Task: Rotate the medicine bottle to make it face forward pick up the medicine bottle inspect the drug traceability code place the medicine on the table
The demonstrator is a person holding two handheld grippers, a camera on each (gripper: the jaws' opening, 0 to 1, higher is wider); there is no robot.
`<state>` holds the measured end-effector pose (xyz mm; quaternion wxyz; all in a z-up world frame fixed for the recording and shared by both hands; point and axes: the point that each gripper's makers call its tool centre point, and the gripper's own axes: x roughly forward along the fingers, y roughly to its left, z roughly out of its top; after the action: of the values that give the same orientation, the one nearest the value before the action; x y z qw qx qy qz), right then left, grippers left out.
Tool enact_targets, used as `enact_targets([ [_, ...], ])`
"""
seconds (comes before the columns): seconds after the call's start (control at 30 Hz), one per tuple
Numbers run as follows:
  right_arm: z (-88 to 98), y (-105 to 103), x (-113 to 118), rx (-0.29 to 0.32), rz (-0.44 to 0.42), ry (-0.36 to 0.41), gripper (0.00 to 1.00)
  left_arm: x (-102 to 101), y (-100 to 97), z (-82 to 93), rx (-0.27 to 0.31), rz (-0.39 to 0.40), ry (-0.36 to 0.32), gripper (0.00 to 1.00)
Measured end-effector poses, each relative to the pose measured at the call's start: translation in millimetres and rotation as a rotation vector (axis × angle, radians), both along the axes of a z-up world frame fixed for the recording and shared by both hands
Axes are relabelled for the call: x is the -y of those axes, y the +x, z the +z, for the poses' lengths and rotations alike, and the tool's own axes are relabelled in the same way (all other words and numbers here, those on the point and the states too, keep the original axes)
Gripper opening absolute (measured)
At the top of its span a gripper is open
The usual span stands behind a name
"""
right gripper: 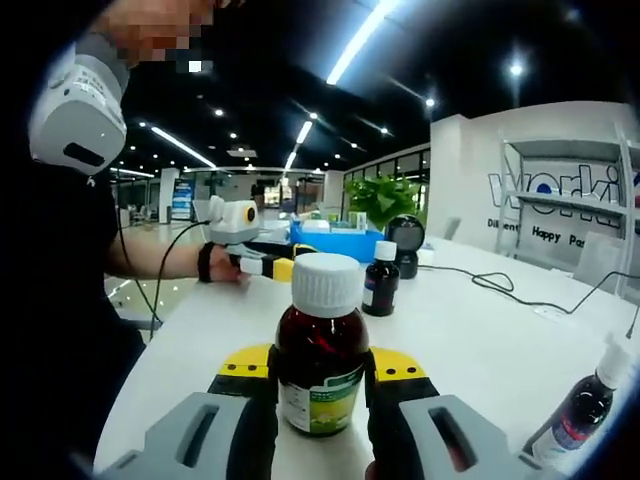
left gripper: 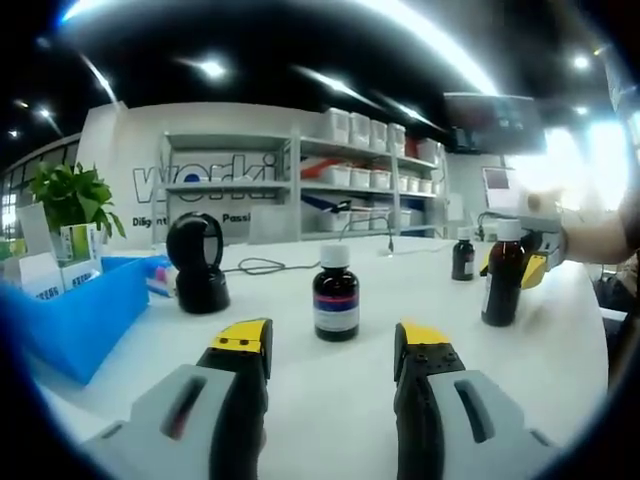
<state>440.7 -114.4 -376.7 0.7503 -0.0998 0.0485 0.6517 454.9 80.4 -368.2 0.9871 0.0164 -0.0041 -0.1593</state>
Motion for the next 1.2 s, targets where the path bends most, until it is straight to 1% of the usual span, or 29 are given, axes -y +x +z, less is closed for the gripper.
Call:
enact_targets([
  [0.13,-0.2,0.4,0.5,-0.005,-0.027,0.001,0.3,-2.3,-0.2,2.7,0.009,0.004,-0.021,0.4],
  [0.27,-0.4,0.3,1.3,-0.002,-0.058,0.009,0.3,-0.9,0.1,1.7,0.006,0.0,-0.014,0.4],
  [0.43,-0.3,1.1,1.1,-0.006,-0.137,0.018,0.3,0.7,-0.1,1.0,0.004,-0.004,-0.007,0.4],
  [0.73,0.1,1.6,2.0,-0.001,-0.232,0.034,0.3,0.9,-0.3,1.4,0.006,-0.003,-0.007,0.4],
  [0.9,1.3,1.7,2.3,0.021,-0.348,0.042,0.3,0.8,-0.2,1.2,0.005,-0.003,-0.006,0.4],
  [0.97,1.4,1.2,2.9,0.024,-0.376,0.045,0.3,0.3,0.0,1.1,0.005,-0.002,-0.008,0.4],
  [1.0,1.5,1.8,3.6,0.018,-0.39,0.049,0.3,0.2,0.0,1.2,0.005,-0.001,-0.008,0.4],
  [1.03,1.5,3.4,4.5,-0.003,-0.413,0.063,0.29,0.1,0.0,1.1,0.005,-0.002,-0.008,0.4],
  [1.13,1.6,3.4,3.6,0.009,-0.454,0.073,0.29,0.8,-0.2,1.1,0.005,-0.004,-0.007,0.4],
  [1.2,2.0,4.1,3.5,0.004,-0.485,0.078,0.29,0.7,-0.2,1.0,0.004,-0.004,-0.007,0.4],
])
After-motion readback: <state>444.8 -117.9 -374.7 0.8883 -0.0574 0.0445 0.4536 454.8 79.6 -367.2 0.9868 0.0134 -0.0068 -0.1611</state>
